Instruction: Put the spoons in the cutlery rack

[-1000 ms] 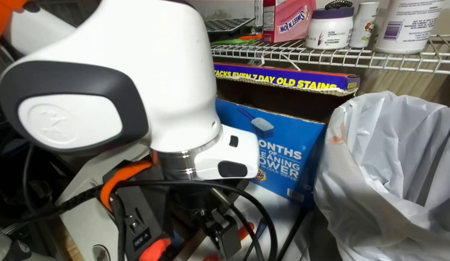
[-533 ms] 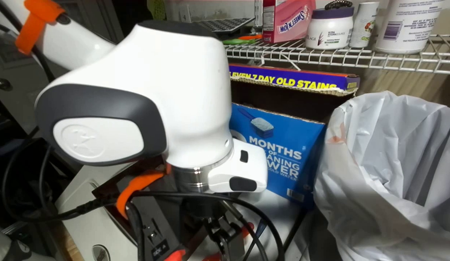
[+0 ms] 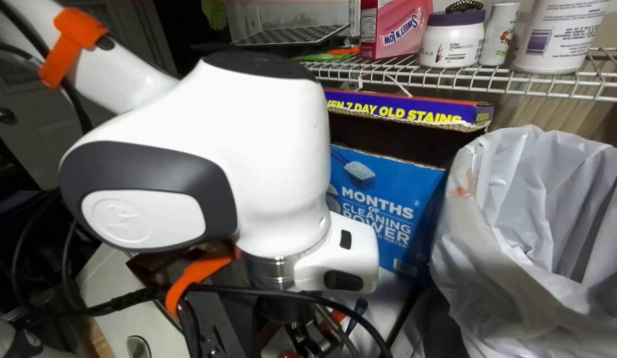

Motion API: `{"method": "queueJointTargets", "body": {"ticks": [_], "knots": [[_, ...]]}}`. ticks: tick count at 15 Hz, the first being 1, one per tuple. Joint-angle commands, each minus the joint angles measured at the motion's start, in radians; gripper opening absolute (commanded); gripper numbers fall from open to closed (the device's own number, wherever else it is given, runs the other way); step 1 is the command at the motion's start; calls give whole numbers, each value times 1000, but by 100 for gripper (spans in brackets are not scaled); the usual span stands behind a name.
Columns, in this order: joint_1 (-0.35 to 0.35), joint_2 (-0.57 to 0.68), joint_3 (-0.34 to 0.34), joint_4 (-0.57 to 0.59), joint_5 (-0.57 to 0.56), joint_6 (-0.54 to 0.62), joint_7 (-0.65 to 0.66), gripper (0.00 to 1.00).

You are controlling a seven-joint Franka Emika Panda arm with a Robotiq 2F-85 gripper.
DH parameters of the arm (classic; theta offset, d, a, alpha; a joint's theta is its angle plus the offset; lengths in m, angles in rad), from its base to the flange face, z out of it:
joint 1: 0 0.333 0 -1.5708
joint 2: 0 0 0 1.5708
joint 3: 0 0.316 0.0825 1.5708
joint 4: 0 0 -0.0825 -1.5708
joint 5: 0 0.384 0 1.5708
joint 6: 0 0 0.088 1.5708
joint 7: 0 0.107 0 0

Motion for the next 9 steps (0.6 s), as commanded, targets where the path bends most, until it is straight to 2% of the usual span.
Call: {"method": "queueJointTargets", "body": {"ticks": [1,5,9], "knots": [[-18,41,19,28,65,3,-47,100],[-18,64,33,38,138,-2,-76,100],[-26,95,42,51,158,5,-74,100]]}}
